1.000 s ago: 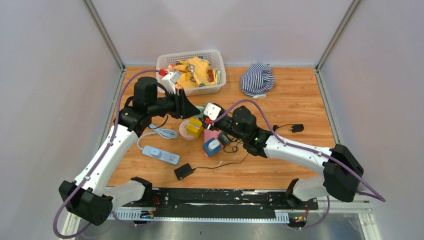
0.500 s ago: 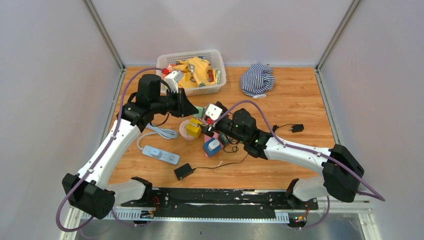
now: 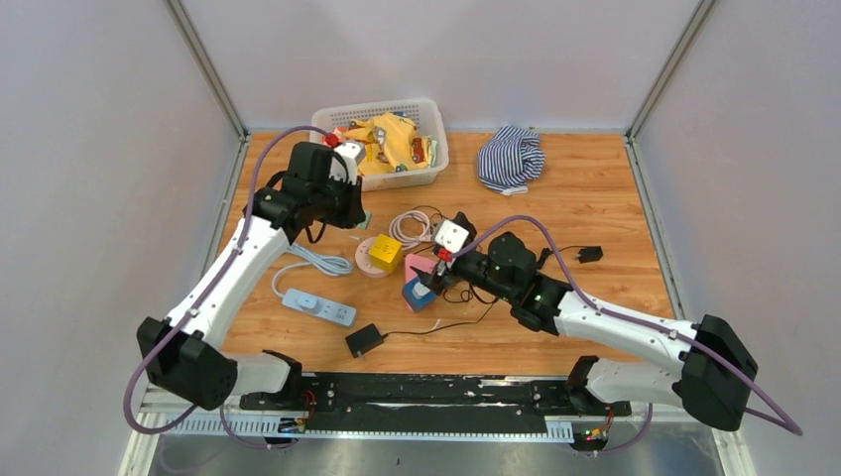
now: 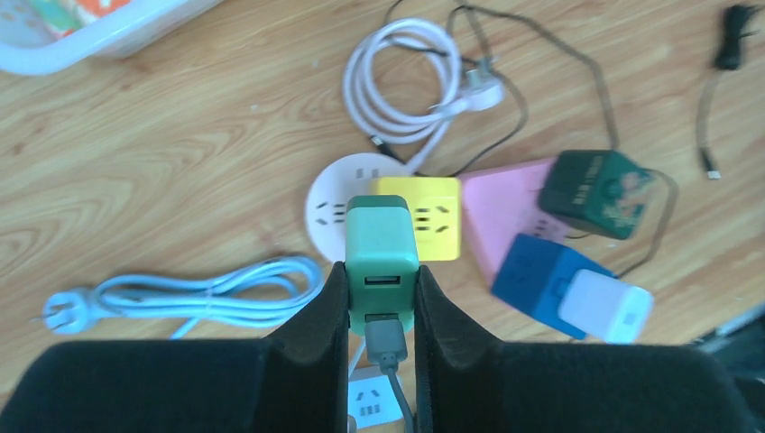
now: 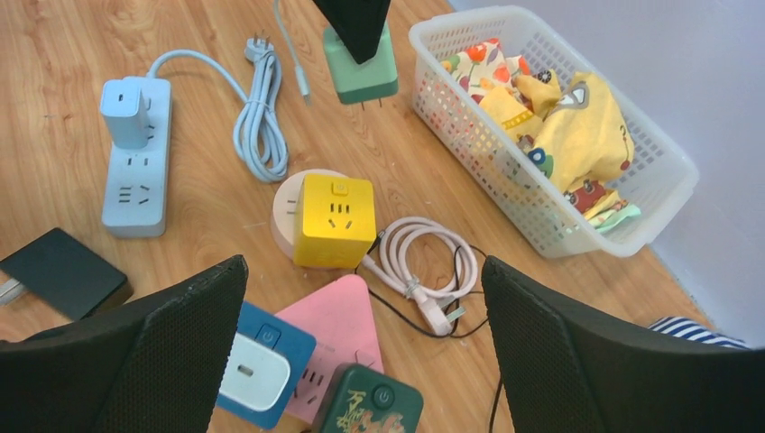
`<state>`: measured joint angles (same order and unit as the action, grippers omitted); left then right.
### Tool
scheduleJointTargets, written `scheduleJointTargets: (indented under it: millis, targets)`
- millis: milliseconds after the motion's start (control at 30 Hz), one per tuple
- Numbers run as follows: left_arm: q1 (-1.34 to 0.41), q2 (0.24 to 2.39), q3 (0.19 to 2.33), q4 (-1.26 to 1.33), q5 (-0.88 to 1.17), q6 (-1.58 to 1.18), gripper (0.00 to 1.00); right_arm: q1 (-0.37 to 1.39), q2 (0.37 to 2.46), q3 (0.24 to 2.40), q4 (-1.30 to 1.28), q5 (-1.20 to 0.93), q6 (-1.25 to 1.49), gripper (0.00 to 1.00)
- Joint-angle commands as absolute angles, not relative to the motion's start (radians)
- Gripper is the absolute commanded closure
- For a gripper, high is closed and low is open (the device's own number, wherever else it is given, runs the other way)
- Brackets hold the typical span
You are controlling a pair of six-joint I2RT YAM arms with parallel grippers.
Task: Insert the plug
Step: Adjust the plug, then insert the plug into the socket.
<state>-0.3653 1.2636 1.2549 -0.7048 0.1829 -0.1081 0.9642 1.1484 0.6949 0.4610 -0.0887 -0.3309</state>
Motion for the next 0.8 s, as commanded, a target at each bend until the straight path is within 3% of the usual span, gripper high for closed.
scheduleJointTargets:
  millis: [0, 233, 467, 767]
  targets:
    - [-0.360, 1.347, 1.317, -0.777, 0.007, -0.008, 1.00, 0.965, 1.087, 0.646, 0.433, -0.090, -0.273, 0.00]
    - [-0.338, 1.457, 1.350, -0.807, -0.003, 0.036, 1.00, 0.965, 1.013, 0.629, 0.380, -0.052, -0.247, 0.00]
    - [-0.276, 1.588, 1.361, -0.814, 0.169, 0.051, 1.00, 0.965, 0.973, 0.614, 0.383, -0.047, -0.244, 0.00]
    - [-0.276, 1.647, 1.352, -0.815, 0.155, 0.051, 1.00, 0.966, 0.939, 0.600, 0.376, -0.042, -0.257, 0.00]
